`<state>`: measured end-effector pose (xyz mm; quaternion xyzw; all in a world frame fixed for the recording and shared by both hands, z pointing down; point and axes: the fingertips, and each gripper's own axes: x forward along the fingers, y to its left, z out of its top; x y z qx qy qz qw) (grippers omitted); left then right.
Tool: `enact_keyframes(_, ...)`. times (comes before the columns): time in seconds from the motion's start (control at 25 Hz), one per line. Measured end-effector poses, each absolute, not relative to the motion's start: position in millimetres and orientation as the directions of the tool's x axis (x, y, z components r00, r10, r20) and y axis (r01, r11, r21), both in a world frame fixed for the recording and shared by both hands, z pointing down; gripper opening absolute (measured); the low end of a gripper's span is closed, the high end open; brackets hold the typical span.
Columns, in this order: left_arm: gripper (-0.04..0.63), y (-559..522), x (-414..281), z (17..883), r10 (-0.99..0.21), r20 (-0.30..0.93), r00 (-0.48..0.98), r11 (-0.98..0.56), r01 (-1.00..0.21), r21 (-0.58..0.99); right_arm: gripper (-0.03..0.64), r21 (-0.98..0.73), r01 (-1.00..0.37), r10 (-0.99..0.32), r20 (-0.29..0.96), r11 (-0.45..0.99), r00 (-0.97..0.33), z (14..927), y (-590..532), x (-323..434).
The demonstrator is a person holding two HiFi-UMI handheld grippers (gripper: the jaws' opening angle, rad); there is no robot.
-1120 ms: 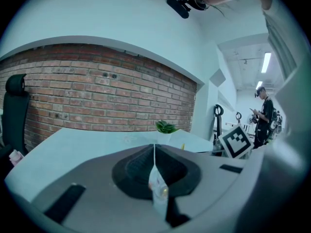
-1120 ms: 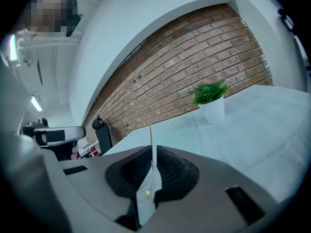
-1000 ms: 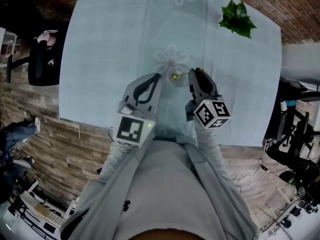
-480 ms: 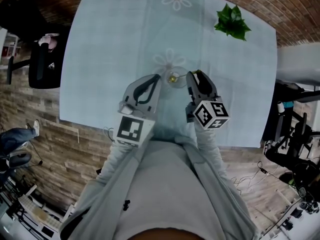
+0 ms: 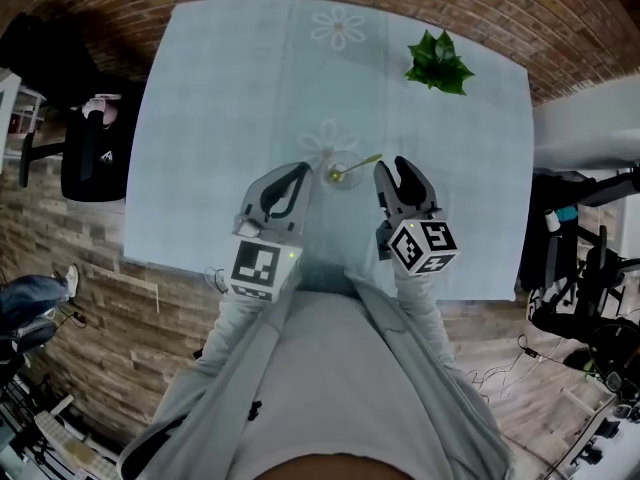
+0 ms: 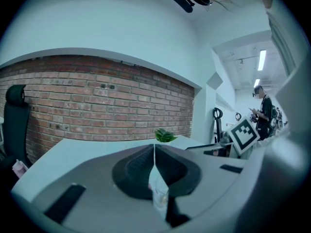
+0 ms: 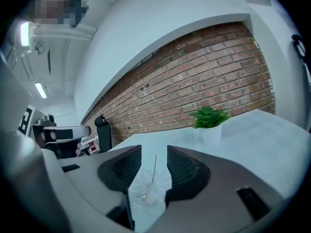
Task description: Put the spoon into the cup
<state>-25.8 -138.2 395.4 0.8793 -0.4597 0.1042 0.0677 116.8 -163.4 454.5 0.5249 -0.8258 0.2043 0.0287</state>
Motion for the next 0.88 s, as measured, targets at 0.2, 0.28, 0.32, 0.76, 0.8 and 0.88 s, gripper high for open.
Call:
enact_keyframes(0.2,0.023,-139,-26,385,-0.799,0.233,0.554,-0.567,-0.824,0.014,0.155,-0.248,-0.872,-0.845,0.242,0.422,-0.477,429,-156,117)
enact_keyframes(0.28,0.023,-140,-27,382,-0.800,0.228,0.555,-0.567,-0.823,0.011,0.155,-0.254,-0.865,-0.848,0.211,0.432,-0.486,415,-156,117)
enact_keyframes(0.32,0.023,-140,-27,381,-0.801,0.226,0.555,-0.567,-0.824,0.011,0.155,-0.259,-0.861,-0.849,0.197,0.438,-0.491,408,-155,117)
enact_keyframes(0.76,0.023,-136,-26,380,-0.795,0.227,0.563,-0.576,-0.818,0.012,0.109,-0.149,-0.855,-0.852,0.107,0.497,-0.513,352,-136,125)
enact_keyframes(0.8,0.023,-136,-27,380,-0.795,0.227,0.562,-0.575,-0.818,0.012,0.100,-0.129,-0.859,-0.854,0.107,0.495,-0.509,350,-133,127)
enact_keyframes(0.88,0.023,-135,-27,378,-0.795,0.227,0.562,-0.575,-0.818,0.011,0.080,-0.093,-0.864,-0.858,0.111,0.494,-0.502,348,-128,130)
